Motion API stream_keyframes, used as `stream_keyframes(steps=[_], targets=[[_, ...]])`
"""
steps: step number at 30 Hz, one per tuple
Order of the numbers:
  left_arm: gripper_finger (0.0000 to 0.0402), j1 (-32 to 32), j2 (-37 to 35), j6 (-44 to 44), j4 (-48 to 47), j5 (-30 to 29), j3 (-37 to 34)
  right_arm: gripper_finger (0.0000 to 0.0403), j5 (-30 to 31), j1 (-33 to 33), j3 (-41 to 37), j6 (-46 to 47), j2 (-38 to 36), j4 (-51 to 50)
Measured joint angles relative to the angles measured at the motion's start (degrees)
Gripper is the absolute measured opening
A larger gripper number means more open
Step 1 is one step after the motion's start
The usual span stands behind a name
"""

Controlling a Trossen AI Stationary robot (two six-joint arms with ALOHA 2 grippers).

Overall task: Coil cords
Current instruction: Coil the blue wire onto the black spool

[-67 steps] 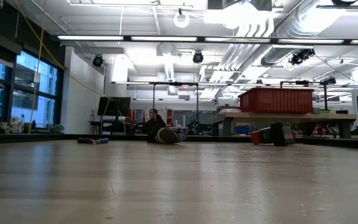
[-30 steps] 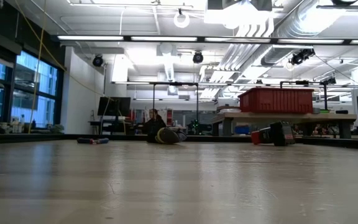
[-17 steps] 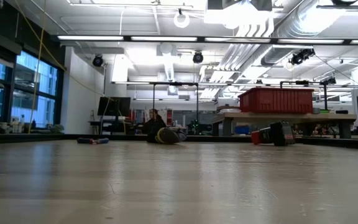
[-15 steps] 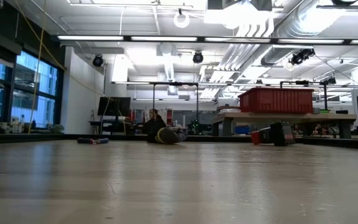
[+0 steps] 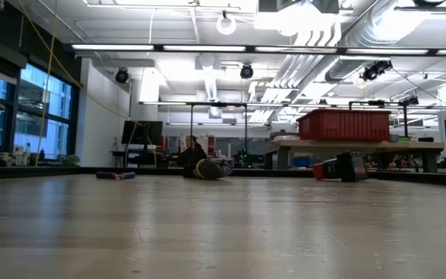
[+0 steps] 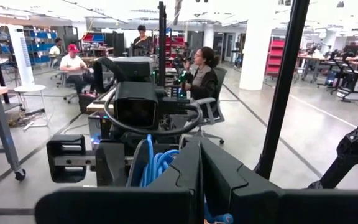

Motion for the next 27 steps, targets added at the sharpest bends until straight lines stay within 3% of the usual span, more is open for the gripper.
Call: stream_keyframes(steps=[3, 17, 27], targets=[[0.0005, 0.01, 0.35, -0.7, 0.67, 0.01, 0.0, 0.0008, 1.79, 0.22, -0.01, -0.52, 0.0, 0.0], [0.0005, 0.1, 4.71, 4.77, 8.44, -9.01, -0.02, 0.0001, 3.55, 5.25, 0.0, -2.21, 0.0, -2.56], [0.0005, 0.06, 6.43, -12.51, 14.54, -6.51, -0.07, 0.0001, 7.28, 5.82, 0.04, -3.77, 0.2, -2.36]])
